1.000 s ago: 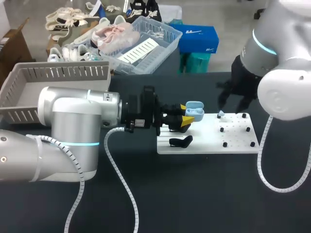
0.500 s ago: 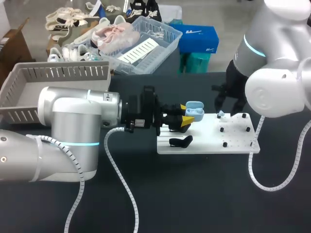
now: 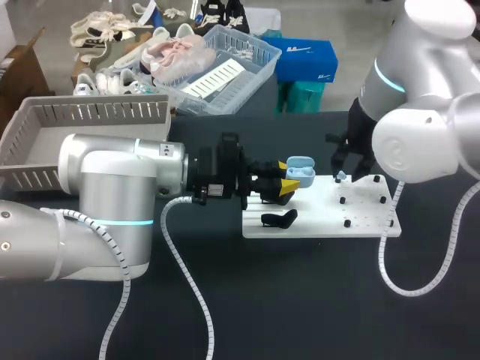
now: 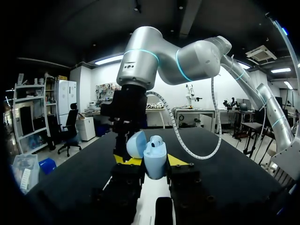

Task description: Pick up each earbud case from the left stands, insert the matching earbuds, close the lid, and place the case in the box.

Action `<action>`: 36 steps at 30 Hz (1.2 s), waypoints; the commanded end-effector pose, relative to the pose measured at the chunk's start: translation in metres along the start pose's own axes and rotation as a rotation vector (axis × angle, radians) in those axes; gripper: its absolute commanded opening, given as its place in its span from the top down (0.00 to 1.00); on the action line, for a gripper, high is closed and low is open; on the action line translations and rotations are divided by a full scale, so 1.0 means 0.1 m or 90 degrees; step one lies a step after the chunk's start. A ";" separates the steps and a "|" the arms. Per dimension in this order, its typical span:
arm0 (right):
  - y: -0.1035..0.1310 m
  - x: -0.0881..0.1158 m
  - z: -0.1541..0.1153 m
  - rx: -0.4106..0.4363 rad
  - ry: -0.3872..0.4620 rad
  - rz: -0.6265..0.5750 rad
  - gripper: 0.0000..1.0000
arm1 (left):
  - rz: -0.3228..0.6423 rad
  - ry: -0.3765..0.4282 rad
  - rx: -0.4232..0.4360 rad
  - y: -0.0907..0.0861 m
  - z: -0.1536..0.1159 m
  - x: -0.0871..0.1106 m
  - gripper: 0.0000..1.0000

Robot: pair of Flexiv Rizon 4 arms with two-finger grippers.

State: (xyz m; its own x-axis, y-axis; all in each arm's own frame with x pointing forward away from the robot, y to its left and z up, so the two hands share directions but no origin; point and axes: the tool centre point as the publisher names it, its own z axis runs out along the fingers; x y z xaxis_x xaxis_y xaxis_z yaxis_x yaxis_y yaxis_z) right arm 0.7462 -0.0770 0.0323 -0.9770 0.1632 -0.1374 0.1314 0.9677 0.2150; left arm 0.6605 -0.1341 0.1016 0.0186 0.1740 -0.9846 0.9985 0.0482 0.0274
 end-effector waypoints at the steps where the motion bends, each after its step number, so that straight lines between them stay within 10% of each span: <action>1: 0.00 -0.03 0.04 -0.002 0.004 0.001 0.63 | 0.001 -0.001 -0.001 0.00 0.00 0.01 1.00; 36: 0.02 -0.10 0.11 -0.011 0.017 0.008 0.74 | 0.001 -0.001 -0.001 0.00 0.00 0.01 1.00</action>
State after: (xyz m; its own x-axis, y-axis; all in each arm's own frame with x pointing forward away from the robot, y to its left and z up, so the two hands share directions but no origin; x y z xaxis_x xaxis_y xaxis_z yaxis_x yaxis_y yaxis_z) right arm 0.7551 -0.0761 0.0239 -0.9785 0.1717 -0.1144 0.1413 0.9617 0.2350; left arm 0.6605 -0.1341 0.1016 0.0186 0.1740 -0.9846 0.9985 0.0482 0.0274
